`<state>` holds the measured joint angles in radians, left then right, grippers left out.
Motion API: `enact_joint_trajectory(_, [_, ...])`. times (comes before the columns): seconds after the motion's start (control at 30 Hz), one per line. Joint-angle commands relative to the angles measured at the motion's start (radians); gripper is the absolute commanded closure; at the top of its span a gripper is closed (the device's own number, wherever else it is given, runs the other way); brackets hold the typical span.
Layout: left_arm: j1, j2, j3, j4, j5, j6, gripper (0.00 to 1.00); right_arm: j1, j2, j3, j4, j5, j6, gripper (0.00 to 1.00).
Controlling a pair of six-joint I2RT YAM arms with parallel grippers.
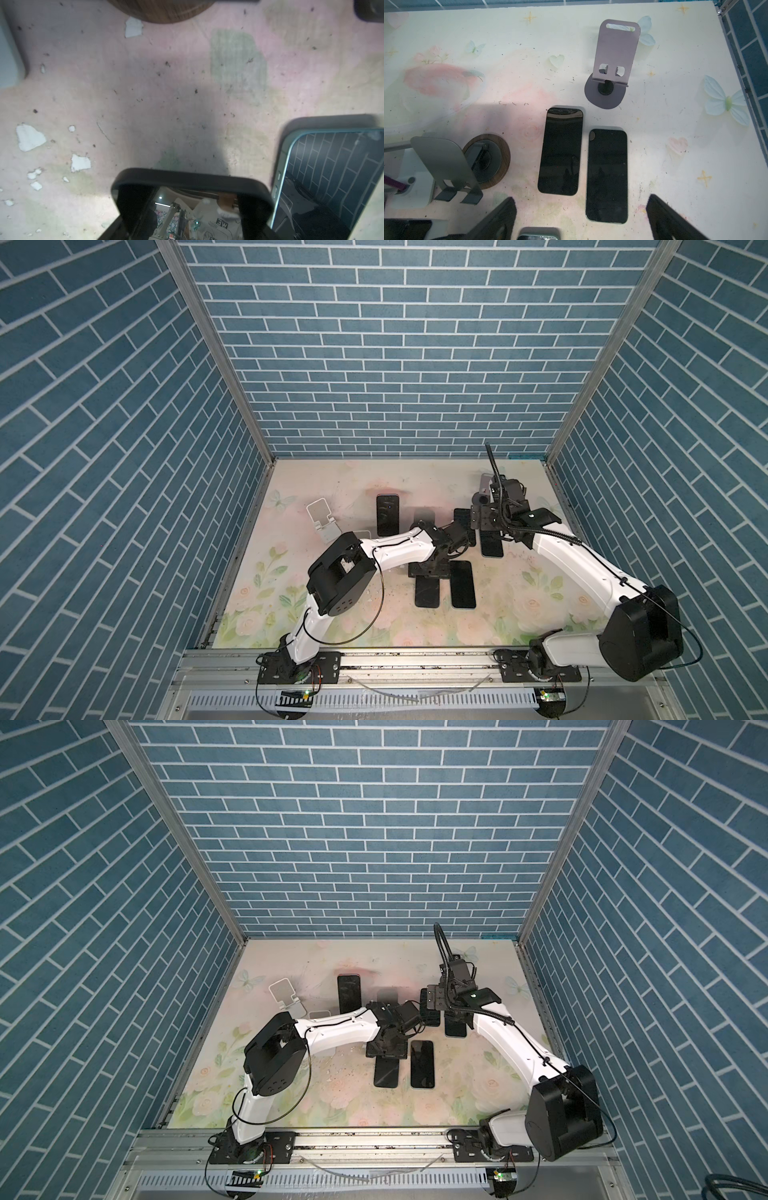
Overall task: Remove the phone from the phone stand
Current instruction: Place the phone at the center of the table.
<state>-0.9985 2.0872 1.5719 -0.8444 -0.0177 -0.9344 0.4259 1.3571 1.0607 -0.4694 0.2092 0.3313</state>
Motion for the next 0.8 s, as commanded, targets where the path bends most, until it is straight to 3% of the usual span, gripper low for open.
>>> enact_joint_trajectory(0.0, [0.01, 0.026, 0.008, -0.012, 0.019, -0.005, 0.35, -0.006, -0.012, -0.03, 0.013, -0.005, -0.025, 0.02])
enact_joint_trajectory(0.77, [0.029, 0.013, -0.061, 0.057, 0.071, -0.021, 0.26, -0.01, -0.03, -0.042, 0.025, -0.016, -0.017, 0.01])
